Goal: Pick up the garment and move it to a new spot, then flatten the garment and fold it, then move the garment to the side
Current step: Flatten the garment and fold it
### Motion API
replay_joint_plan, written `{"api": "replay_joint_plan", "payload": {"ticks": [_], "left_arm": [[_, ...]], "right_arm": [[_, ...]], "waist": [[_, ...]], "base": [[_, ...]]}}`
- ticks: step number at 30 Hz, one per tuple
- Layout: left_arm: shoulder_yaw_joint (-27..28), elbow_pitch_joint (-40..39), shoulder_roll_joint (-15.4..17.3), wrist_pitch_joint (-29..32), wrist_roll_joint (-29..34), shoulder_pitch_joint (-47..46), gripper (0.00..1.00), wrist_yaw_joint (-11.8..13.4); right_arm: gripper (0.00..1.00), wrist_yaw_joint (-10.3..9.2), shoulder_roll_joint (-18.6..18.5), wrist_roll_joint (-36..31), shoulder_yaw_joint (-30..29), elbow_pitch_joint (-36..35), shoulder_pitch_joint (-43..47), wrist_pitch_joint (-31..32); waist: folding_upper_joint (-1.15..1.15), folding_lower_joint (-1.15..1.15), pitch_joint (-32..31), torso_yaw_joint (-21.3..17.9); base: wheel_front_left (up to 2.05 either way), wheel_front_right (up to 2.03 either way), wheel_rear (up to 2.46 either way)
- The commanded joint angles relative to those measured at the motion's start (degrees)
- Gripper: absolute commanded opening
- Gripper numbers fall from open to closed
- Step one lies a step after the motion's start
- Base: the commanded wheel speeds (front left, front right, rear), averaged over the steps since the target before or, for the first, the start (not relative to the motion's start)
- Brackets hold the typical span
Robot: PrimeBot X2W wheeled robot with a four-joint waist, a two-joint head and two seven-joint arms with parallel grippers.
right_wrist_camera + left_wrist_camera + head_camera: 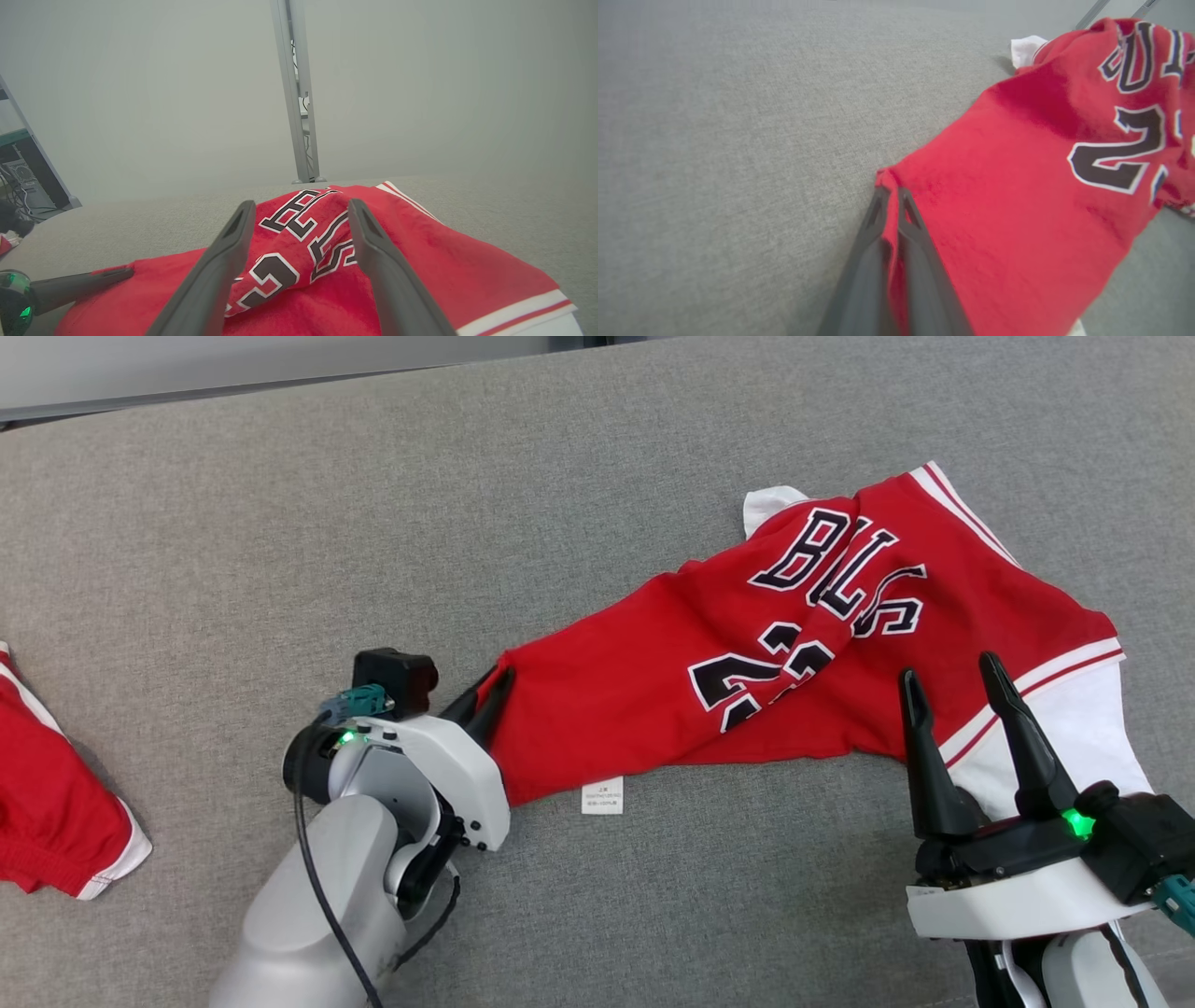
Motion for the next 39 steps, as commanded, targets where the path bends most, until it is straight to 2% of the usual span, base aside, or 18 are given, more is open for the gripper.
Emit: {"api": "replay_joint_plan", "payload": {"ticks": [1,9,14,19,24,28,32,34,35,39], "left_arm": [[0.67,-0.61,1.01,-0.86,-0.43,-1.72,0.00,-0.21],[3.39,-4.46,3.19,-4.44,-0.07,-6.18,0.00,2.20],[4.79,-6.23,5.21,-1.16,-1.46,-10.36,0.00,2.04],[4.61,-4.97,7.80,6.49,-2.17,-13.52,0.00,2.12],[4.40,-4.68,9.27,10.09,-2.96,-14.70,0.00,1.79],[5.02,-5.74,10.60,9.66,-3.06,-16.09,0.00,1.95],[5.93,-4.91,9.49,8.52,-4.02,-17.02,0.00,3.04],[6.72,-3.12,9.05,8.25,-4.58,-17.87,0.89,4.26],[6.90,-1.85,8.65,8.56,-4.81,-18.13,1.00,4.78],[7.15,1.39,8.85,5.33,-3.52,-19.93,1.00,6.07]], "right_arm": [[1.00,0.00,-0.29,-0.37,0.07,0.12,-0.37,-0.29],[1.00,0.00,-0.29,-0.19,0.72,0.61,-0.98,-0.29],[1.00,0.00,-0.29,0.20,1.50,0.90,-1.32,-0.29],[1.00,0.00,-0.29,0.94,2.23,1.11,-2.07,-0.29],[1.00,0.00,-0.29,1.62,2.49,1.18,-2.33,-0.29],[1.00,0.00,-0.29,1.98,2.40,1.18,-2.46,-0.29],[1.00,0.00,-0.29,2.23,2.25,1.33,-3.02,-0.29],[1.00,0.00,-0.29,2.32,2.60,1.41,-3.35,-0.29],[1.00,0.00,-0.29,2.22,2.83,1.49,-3.51,-0.29],[1.00,0.00,-0.30,1.99,3.69,1.73,-3.90,-0.29]], "waist": [[0.00,0.00,-0.12,-0.03],[0.00,0.00,-0.40,-0.94],[0.00,0.00,0.05,-2.18],[0.00,0.00,0.52,-3.71],[0.00,0.00,0.79,-4.65],[0.00,0.00,0.97,-5.09],[0.00,0.00,1.10,-5.21],[0.00,0.00,1.14,-5.29],[0.00,0.00,1.15,-5.37],[0.00,0.00,1.10,-5.83]], "base": [[0.00,0.00,0.00],[0.00,0.00,0.00],[0.00,0.00,0.00],[0.00,0.00,0.00],[0.00,0.00,0.00],[0.00,0.00,0.00],[0.00,0.00,0.00],[0.00,0.00,0.00],[0.00,0.00,0.00],[0.00,0.00,0.00]]}}
